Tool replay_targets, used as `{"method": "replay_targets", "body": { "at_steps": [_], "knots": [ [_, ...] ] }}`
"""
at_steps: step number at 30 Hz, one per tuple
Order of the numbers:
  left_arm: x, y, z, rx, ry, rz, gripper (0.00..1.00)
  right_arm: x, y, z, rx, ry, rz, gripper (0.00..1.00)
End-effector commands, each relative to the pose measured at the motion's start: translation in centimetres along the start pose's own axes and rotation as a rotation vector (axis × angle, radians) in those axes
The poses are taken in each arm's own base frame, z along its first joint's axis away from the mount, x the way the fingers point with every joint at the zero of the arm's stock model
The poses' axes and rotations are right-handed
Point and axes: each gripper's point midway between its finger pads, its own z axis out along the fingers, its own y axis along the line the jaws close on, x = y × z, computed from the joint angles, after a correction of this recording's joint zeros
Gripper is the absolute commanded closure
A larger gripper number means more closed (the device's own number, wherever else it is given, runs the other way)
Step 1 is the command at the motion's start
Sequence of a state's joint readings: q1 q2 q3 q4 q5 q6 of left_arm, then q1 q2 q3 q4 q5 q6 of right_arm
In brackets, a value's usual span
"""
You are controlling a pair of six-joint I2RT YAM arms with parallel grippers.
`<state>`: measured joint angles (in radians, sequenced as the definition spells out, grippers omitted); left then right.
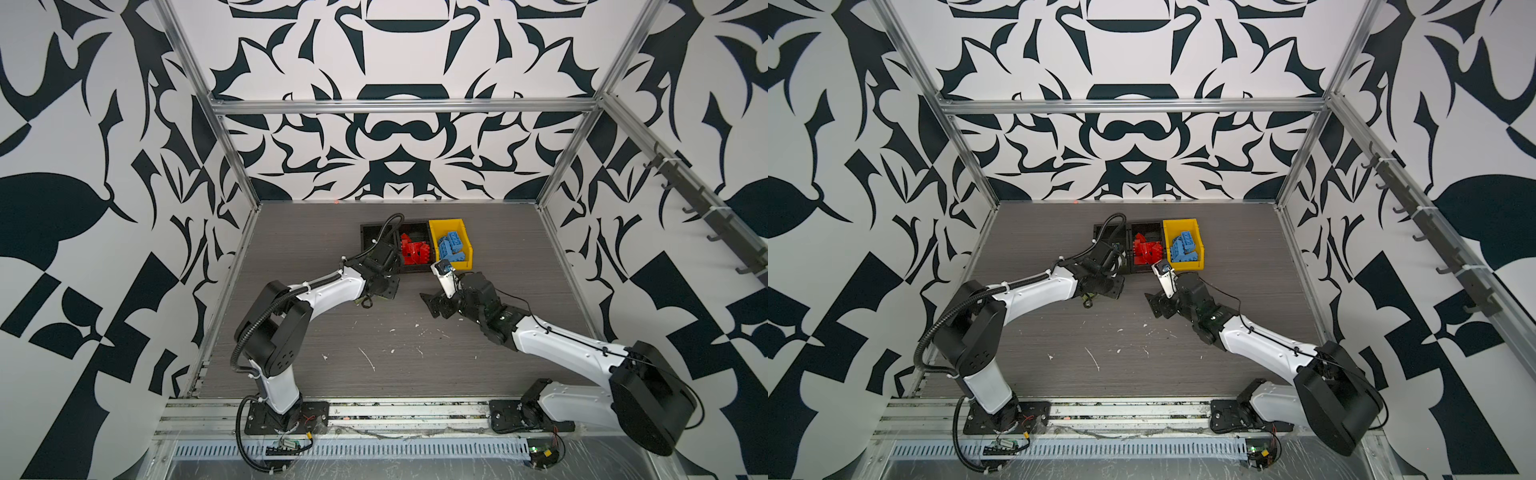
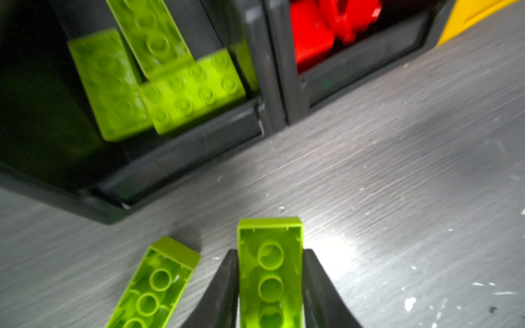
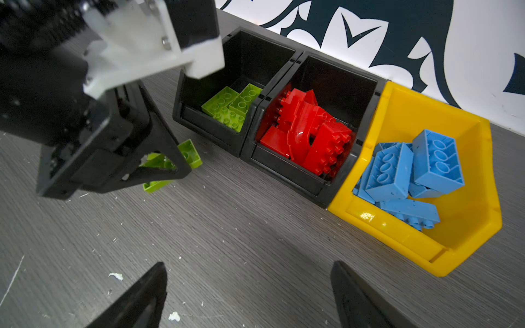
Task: Sort the legos into containers by color
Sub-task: Pick up the lego from the center of the table, then place the lego in the container.
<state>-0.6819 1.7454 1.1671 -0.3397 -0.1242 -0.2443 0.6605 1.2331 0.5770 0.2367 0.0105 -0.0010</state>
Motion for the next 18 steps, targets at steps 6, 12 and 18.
{"method": "replay_targets", "body": {
  "at_steps": [6, 12, 18],
  "knots": [
    [-6.0, 2.4, -2.9, -0.026, -0.117, 0.025, 0.64, -2.9, -0.1, -0.8, 0.004, -0.075, 0.015, 0.08],
    [-9.2, 5.3, -1.9, -0.048, -0.155, 0.007, 0.64, -2.8, -0.1, -0.7, 0.005, -0.072, 0.016, 0.08],
    [-12.2, 6.5, -0.3, -0.049, -0.185, 0.018, 0.63, -2.7, -0.1, -0.5, 0.003, -0.066, 0.017, 0.08]
  ]
}}
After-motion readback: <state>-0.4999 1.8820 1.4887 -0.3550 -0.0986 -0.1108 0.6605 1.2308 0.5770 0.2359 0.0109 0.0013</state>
